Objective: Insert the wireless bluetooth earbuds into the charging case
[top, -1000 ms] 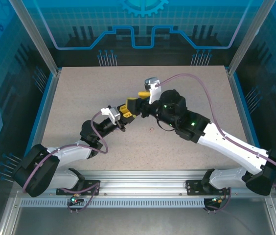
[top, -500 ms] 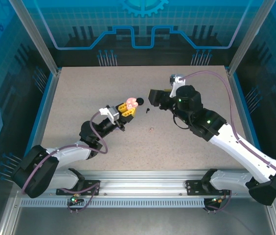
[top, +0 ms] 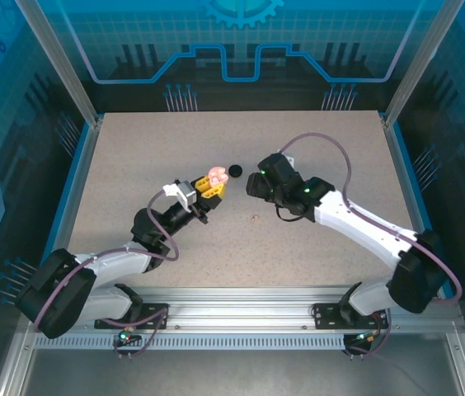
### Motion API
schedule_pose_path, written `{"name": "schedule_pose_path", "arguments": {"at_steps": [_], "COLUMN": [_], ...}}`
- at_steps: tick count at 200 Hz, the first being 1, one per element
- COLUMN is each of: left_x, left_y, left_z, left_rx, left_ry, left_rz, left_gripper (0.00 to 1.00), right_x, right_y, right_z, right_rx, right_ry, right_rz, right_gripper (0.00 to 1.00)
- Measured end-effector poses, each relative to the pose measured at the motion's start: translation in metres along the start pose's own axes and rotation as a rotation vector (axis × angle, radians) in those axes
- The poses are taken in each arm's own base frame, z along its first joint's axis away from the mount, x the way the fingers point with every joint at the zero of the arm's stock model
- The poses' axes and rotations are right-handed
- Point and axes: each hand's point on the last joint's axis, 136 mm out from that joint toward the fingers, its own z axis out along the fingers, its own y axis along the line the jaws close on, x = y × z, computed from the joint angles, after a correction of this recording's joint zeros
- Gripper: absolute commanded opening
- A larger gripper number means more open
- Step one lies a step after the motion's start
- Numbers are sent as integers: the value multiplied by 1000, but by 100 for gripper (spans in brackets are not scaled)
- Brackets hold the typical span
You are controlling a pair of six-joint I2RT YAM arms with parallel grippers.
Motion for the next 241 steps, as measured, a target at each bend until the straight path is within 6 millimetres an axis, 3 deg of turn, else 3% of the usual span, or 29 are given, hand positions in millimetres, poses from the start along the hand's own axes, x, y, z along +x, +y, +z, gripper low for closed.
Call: {"name": "schedule_pose_path", "arguments": {"at_steps": [31,77,141,196,241], "left_x": [0,-1,-8,-13,-15], "left_y": [1,1,-1,-2,-2], "left_z": [0,0,-4,-5,-5], "left_rx": [-5,-4,-2,-1,0], "left_ry": [0,-2,-21,-35,-39], "left_rz": [-11,-11,-6,-4,-2], "left_gripper": [0,0,0,0,0], "right_x": [20,35,38,60,77], "right_y": [-12,-16,-10,-23,-22], "right_z": [28,54,75,90,99], "right_rx": [80,147,197,282,322], "right_ry": [67,122,151,203,229], "right_rz": [55,114,154,164,160], "right_gripper": [70,69,63,59,52]}}
